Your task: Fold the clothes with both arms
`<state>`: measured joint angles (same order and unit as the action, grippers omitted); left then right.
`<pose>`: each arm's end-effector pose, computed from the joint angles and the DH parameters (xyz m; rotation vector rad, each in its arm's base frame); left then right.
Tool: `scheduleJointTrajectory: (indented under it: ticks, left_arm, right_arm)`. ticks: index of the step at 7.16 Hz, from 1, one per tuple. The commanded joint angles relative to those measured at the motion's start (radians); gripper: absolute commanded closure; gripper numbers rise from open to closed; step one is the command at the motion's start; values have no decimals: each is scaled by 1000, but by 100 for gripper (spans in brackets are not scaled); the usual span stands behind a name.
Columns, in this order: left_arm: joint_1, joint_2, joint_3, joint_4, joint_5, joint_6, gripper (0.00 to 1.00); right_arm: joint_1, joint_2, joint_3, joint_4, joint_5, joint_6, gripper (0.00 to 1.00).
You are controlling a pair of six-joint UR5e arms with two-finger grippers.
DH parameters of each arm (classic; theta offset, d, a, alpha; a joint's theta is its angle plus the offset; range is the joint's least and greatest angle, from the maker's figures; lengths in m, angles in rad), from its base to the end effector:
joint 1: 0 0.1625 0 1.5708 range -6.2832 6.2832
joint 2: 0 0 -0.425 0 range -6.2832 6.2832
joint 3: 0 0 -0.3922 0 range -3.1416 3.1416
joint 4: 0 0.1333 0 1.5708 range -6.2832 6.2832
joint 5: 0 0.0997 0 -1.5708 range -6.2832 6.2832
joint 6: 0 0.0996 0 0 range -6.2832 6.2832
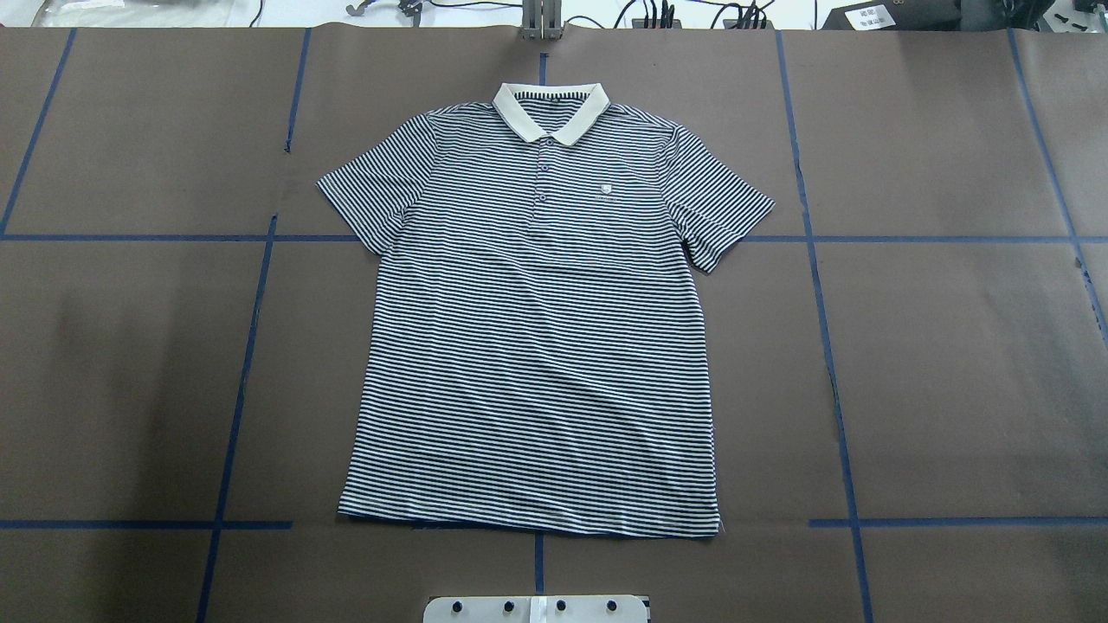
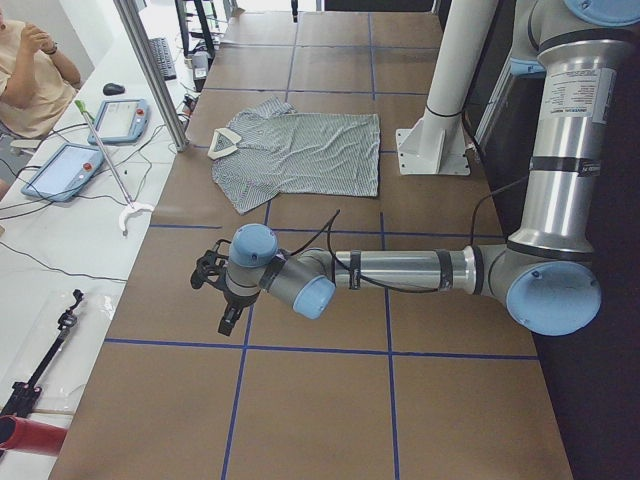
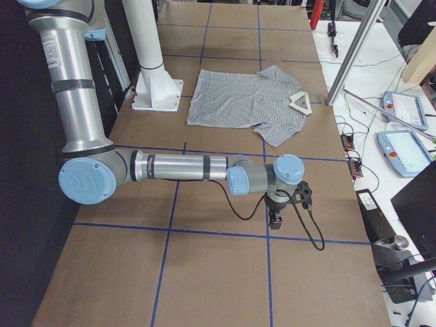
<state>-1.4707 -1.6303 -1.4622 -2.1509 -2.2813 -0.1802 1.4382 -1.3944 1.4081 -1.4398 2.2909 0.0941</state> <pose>-0.0139 -0.5453 0.6206 0.4060 0.7569 0.1135 -0.0092 -0.5801 0.6352 0.0562 -0.7300 -0.0889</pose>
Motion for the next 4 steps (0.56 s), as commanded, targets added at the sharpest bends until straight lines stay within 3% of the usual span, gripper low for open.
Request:
scheduleJointTrajectory:
  ticks: [1, 2, 4]
  left_arm:
    - [3, 7, -7, 0, -41, 1, 0]
    - [4, 7, -6, -1, -40, -1, 0]
    - [7, 9, -6, -6, -41, -7, 0]
  right_arm:
    - [-9, 2, -8, -1, -14, 1, 0]
    - [-9, 2, -8, 1, -11, 1, 0]
    - [-56, -5, -17, 152, 31, 4, 0]
